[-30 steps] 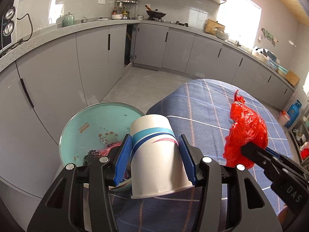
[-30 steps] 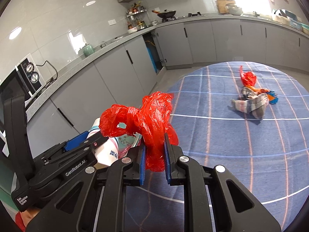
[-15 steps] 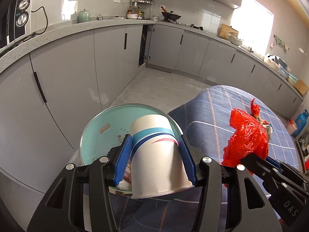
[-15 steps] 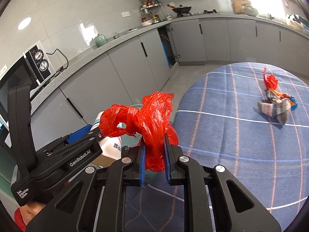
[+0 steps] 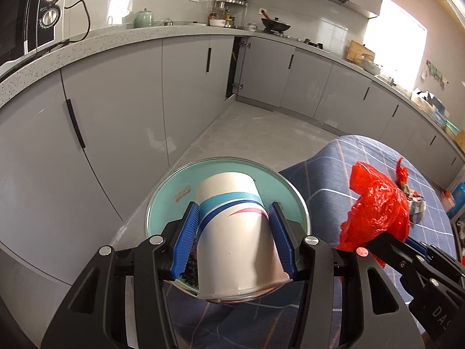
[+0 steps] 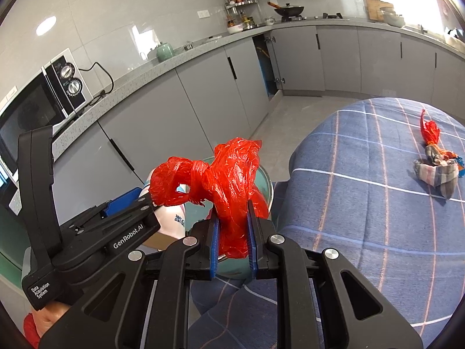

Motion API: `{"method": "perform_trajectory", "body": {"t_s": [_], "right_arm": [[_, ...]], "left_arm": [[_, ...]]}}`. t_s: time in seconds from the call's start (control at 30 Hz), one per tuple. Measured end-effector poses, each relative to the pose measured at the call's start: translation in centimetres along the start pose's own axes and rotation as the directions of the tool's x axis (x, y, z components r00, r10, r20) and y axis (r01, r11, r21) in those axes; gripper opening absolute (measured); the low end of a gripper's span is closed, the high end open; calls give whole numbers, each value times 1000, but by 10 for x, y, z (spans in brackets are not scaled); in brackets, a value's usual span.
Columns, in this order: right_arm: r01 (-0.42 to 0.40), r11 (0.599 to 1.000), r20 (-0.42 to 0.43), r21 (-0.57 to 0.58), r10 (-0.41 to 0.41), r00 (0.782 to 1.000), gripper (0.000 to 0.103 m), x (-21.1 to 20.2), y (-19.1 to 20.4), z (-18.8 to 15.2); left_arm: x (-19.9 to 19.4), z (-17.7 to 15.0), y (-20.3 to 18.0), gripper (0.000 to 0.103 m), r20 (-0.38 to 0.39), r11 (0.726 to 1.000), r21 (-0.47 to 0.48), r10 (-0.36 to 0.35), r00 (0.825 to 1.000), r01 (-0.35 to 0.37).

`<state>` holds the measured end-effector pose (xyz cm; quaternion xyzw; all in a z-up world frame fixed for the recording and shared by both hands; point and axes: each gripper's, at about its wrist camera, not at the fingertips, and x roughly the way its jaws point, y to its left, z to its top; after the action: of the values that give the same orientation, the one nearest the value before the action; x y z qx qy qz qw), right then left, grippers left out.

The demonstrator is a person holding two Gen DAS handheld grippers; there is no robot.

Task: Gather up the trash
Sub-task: 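Carry the paper cup and red bag over the teal bin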

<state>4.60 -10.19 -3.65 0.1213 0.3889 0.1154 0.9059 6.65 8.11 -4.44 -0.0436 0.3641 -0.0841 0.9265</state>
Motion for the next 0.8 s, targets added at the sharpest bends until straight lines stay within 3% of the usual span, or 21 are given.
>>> {"method": "perform_trajectory", "body": {"t_s": [0.33, 0.8], "right_arm": [[-3, 1000, -37, 12, 4, 999, 17, 29, 5, 6], [-8, 1000, -96, 20, 10, 995, 18, 71, 2, 16]], "left_arm": [[15, 5, 23, 50, -20, 998, -42, 41, 999, -42], [46, 12, 28, 50, -78, 997, -18, 73, 994, -75]]}}
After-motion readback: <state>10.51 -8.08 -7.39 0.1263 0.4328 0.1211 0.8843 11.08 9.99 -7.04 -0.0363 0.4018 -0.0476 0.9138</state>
